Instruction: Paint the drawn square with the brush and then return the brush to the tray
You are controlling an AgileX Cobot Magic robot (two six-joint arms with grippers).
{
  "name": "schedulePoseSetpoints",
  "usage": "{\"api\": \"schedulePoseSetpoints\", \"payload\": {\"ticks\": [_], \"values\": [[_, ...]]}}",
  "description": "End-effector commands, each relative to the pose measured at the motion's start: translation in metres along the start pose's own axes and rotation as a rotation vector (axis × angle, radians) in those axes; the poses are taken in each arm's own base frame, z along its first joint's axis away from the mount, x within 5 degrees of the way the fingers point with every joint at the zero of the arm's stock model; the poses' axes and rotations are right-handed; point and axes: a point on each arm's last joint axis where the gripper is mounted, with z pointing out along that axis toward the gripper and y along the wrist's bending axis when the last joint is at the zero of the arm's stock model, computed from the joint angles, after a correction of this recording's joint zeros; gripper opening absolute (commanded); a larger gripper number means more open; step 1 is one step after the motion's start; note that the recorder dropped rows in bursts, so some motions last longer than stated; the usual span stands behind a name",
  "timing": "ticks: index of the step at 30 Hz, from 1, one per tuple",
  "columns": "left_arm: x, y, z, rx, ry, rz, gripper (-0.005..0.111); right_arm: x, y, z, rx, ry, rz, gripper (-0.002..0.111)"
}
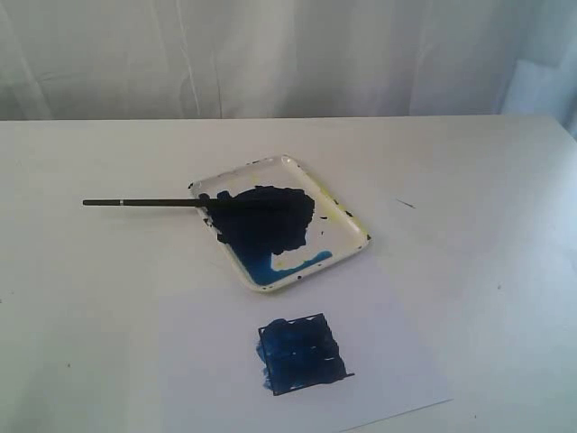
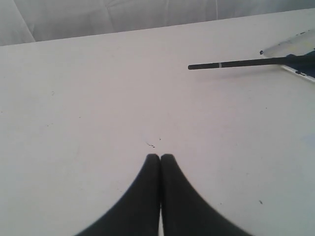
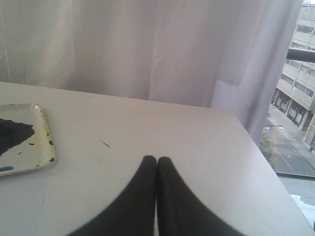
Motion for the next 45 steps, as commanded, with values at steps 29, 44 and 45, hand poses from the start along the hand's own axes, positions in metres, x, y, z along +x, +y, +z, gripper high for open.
{"api": "schedulePoseSetpoints", "payload": {"ticks": [29,44,45], "values": [[0.0076,-0.0014,0.0,0.012,0.069,-0.072,0.0,0.001,0.0,0.0,0.0,-0.004,-0.002,0.0],[0.0076,-0.0014,0.0,0.012,0.069,-0.072,0.0,0.001,0.0,0.0,0.0,-0.004,-0.002,0.0],[0.0076,-0.0014,0.0,0.012,0.069,-0.072,0.0,0.001,0.0,0.0,0.0,-0.004,-0.002,0.0]]}}
